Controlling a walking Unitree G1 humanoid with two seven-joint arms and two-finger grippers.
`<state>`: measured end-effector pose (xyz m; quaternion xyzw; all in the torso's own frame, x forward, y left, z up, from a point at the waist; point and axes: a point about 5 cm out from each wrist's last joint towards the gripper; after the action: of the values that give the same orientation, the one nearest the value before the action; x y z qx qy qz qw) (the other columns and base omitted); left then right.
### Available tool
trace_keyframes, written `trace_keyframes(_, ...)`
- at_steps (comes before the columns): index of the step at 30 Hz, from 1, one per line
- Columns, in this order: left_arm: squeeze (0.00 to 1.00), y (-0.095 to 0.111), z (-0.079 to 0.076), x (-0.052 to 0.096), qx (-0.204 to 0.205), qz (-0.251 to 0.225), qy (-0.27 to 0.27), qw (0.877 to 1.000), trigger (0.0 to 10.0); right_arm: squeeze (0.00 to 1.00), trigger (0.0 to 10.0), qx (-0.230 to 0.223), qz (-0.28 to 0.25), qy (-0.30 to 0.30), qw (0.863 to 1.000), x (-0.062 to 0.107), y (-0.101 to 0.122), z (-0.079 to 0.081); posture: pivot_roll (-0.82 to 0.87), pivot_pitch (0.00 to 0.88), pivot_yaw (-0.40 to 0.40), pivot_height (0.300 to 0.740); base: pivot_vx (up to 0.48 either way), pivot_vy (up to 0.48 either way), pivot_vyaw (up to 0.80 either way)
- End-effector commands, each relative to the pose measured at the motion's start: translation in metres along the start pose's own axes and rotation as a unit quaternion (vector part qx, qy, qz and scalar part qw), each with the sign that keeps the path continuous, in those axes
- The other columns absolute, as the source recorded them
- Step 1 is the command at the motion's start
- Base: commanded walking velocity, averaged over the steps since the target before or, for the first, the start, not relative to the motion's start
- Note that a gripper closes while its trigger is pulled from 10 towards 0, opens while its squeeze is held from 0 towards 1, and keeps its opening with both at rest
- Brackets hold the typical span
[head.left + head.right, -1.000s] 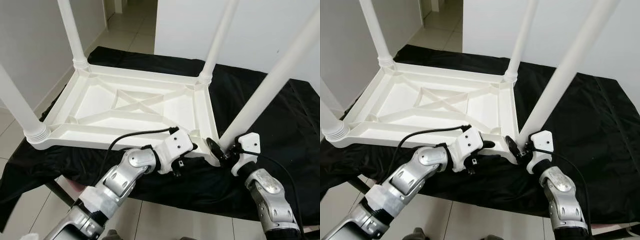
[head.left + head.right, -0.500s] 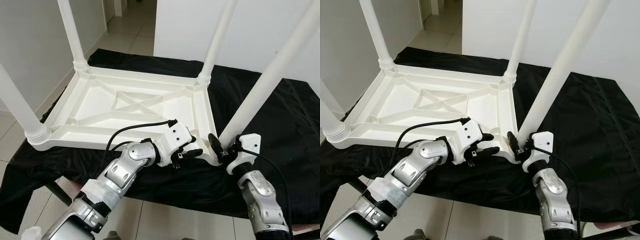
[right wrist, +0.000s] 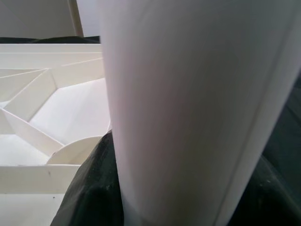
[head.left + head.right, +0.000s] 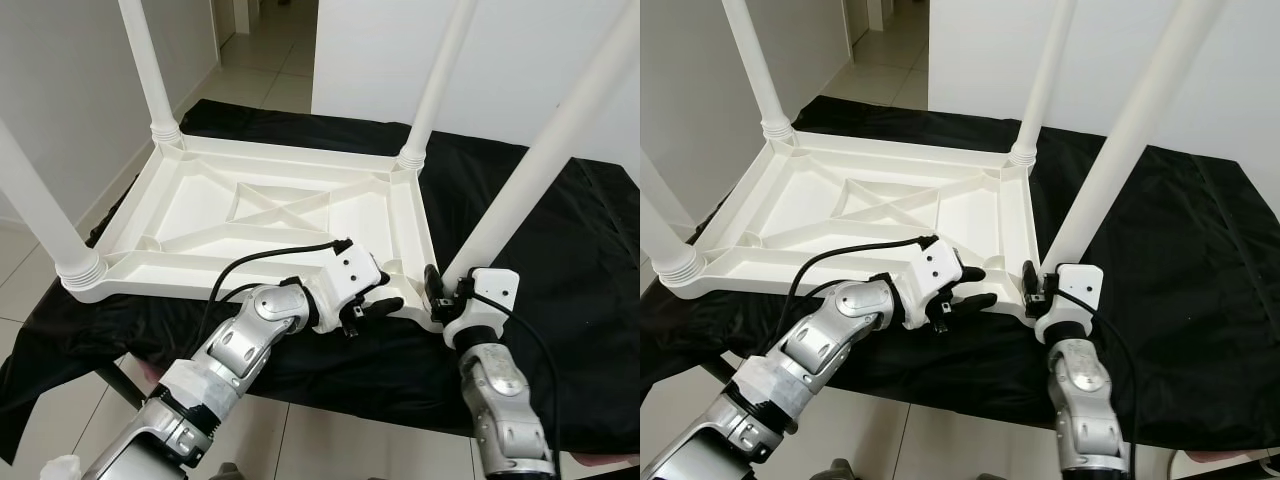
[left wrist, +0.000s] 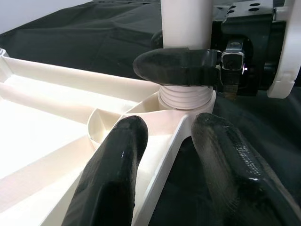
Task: Building children table
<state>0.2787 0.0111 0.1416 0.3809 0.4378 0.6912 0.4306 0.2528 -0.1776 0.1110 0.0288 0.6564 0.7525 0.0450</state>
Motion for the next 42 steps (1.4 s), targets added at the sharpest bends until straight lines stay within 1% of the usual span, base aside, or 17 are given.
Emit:
trace_keyframes(1, 0.0, 0.001, -0.004, 0.001, -0.002, -0.003, -0.03, 1.0, 10.0, 0.0, 10.0, 0.006, 0.041, -0.053, 0.998, 0.005, -0.016, -0.008, 0.02, 0.0, -0.031, 0.74, 0.0, 0.0, 0.0)
trace_keyframes(2, 0.0, 0.001, -0.004, 0.001, -0.002, -0.003, -0.03, 1.0, 10.0, 0.0, 10.0, 0.006, 0.041, -0.053, 0.998, 0.005, -0.016, -0.008, 0.02, 0.0, -0.031, 0.74, 0.0, 0.0, 0.0)
trace_keyframes(3, 0.0, 0.001, -0.006, 0.0, -0.002, -0.003, -0.032, 0.999, 10.0, 0.0, 10.0, -0.004, 0.036, -0.091, 0.995, 0.006, -0.016, -0.004, 0.02, 0.0, -0.037, 0.74, 0.0, 0.0, 0.0)
trace_keyframes(4, 0.0, 0.001, -0.006, 0.0, -0.002, -0.003, -0.032, 0.999, 10.0, 0.0, 10.0, -0.004, 0.036, -0.091, 0.995, 0.006, -0.016, -0.004, 0.02, 0.0, -0.037, 0.74, 0.0, 0.0, 0.0)
trace_keyframes(5, 0.0, 0.001, -0.006, 0.0, 0.0, -0.003, -0.032, 0.999, 10.0, 0.0, 10.0, -0.021, 0.033, -0.12, 0.992, 0.006, -0.018, 0.001, 0.02, 0.0, -0.03, 0.74, 0.0, 0.0, 0.0)
trace_keyframes(6, 0.0, 0.001, -0.006, 0.0, 0.0, -0.003, -0.032, 0.999, 10.0, 0.0, 10.0, -0.021, 0.033, -0.12, 0.992, 0.006, -0.018, 0.001, 0.02, 0.0, -0.03, 0.74, 0.0, 0.0, 0.0)
trace_keyframes(9, 0.0, 0.002, -0.007, 0.0, 0.001, -0.003, -0.037, 0.999, 10.0, 0.0, 10.0, -0.037, 0.022, -0.114, 0.993, 0.005, -0.016, 0.015, 0.02, 0.0, -0.018, 0.74, 0.0, 0.0, 0.0)
trace_keyframes(14, 0.0, 0.002, -0.008, 0.001, -0.002, -0.002, -0.044, 0.999, 10.0, 0.0, 10.0, -0.046, 0.02, -0.094, 0.994, 0.008, -0.013, 0.018, 0.01, 0.0, -0.022, 0.74, 0.0, 0.0, 0.0)
trace_keyframes(15, 0.0, 0.002, -0.008, 0.001, -0.002, -0.002, -0.044, 0.999, 10.0, 1.0, 10.0, -0.046, 0.018, -0.087, 0.995, 0.008, -0.012, 0.017, 0.02, 0.0, -0.025, 0.74, 0.0, 0.0, 0.0)
trace_keyframes(21, 0.0, 0.002, -0.008, 0.0, -0.001, -0.002, -0.042, 0.999, 10.0, 1.0, 10.0, -0.042, -0.001, -0.062, 0.997, 0.01, -0.005, 0.016, 0.01, 0.0, -0.027, 0.74, 0.0, 0.0, 0.0)
trace_keyframes(27, 0.0, 0.004, -0.014, 0.0, 0.004, -0.005, -0.049, 0.999, 10.0, 1.0, 10.0, -0.032, -0.027, 0.0, 0.999, 0.015, 0.005, 0.01, 0.01, 0.0, -0.02, 0.74, 0.0, 0.0, 0.0)
trace_keyframes(28, 0.0, 0.003, -0.014, 0.001, 0.006, -0.004, -0.053, 0.999, 10.0, 0.0, 10.0, -0.024, -0.027, 0.02, 0.999, 0.016, 0.005, 0.008, 0.01, 0.0, -0.017, 0.74, 0.0, 0.0, 0.0)
trace_keyframes(30, 0.0, 0.002, -0.015, 0.001, 0.007, -0.003, -0.055, 0.998, 10.0, 0.0, 10.0, -0.018, -0.026, 0.032, 0.999, 0.017, 0.005, 0.007, 0.01, 0.0, -0.014, 0.74, 0.0, 0.0, 0.0)
trace_keyframes(33, 0.0, 0.002, -0.016, 0.001, 0.007, -0.002, -0.063, 0.998, 10.0, 0.0, 10.0, 0.011, -0.022, 0.091, 0.996, 0.019, 0.005, 0.001, 0.0, 0.0, -0.01, 0.74, 0.0, 0.0, 0.0)
trace_keyframes(36, 0.0, 0.002, -0.016, 0.001, 0.005, -0.002, -0.065, 0.998, 10.0, 0.0, 10.0, 0.022, -0.02, 0.135, 0.99, 0.018, 0.007, -0.004, 0.0, 0.0, -0.007, 0.74, 0.0, 0.0, 0.0)
trace_keyframes(41, 0.0, 0.002, -0.015, 0.0, 0.004, -0.002, -0.066, 0.998, 10.0, 0.0, 10.0, 0.023, -0.016, 0.161, 0.987, 0.018, 0.008, -0.007, 0.0, 0.0, -0.006, 0.74, 0.0, 0.0, 0.0)
trace_keyframes(42, 0.0, 0.002, -0.015, 0.0, 0.003, -0.001, -0.066, 0.998, 10.0, 0.0, 9.5, 0.03, -0.017, 0.175, 0.984, 0.016, 0.01, -0.009, 0.0, 0.0, -0.007, 0.74, 0.0, 0.0, 0.0)
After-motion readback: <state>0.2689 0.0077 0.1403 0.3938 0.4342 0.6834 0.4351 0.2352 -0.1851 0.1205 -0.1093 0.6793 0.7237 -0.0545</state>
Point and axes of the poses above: a point about 5 cm out from each wrist's last joint towards the gripper, its own x axis pointing back from the gripper into the wrist, its own y axis along the axis of the wrist's last joint, z = x × y, and after that the axes turned 7 degrees about -x, right-handed
